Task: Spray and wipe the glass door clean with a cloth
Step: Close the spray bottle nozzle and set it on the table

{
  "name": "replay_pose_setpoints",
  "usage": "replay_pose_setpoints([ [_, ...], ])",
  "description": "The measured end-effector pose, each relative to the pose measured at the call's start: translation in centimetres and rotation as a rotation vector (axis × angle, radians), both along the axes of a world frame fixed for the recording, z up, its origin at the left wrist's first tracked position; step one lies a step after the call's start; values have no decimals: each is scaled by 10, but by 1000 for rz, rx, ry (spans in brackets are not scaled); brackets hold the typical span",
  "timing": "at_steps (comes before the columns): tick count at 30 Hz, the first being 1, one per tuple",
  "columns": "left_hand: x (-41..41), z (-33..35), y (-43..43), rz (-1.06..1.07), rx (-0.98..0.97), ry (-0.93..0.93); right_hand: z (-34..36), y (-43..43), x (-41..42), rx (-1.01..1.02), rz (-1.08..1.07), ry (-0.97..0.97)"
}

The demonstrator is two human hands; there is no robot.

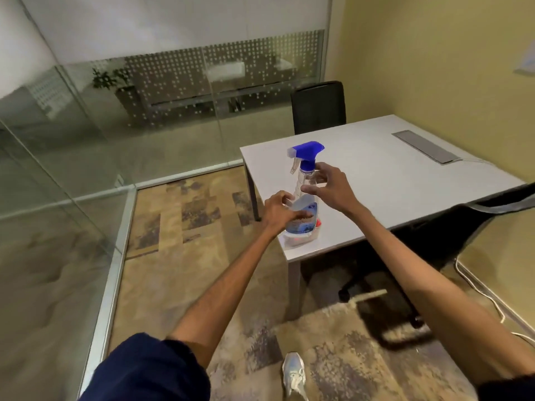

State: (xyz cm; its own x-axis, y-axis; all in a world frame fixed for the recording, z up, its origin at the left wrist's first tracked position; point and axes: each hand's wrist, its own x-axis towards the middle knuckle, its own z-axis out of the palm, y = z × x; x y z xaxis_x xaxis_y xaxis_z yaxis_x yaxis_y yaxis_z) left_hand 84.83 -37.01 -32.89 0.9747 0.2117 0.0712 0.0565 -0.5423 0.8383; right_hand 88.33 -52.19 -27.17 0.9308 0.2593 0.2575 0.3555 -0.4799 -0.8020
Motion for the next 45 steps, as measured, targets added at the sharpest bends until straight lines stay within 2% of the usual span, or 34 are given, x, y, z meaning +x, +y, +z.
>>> replay_pose_setpoints([
  [17, 206, -33, -37, -138, -21, 47, -29, -41, 186, -44, -99, 37],
  [30, 299, -60, -67, -236, -14, 126, -64, -77, 269, 23, -143, 57],
  [45, 391, -101, -128, -185, -14, 226, -118, -132, 363, 136, -148, 175],
])
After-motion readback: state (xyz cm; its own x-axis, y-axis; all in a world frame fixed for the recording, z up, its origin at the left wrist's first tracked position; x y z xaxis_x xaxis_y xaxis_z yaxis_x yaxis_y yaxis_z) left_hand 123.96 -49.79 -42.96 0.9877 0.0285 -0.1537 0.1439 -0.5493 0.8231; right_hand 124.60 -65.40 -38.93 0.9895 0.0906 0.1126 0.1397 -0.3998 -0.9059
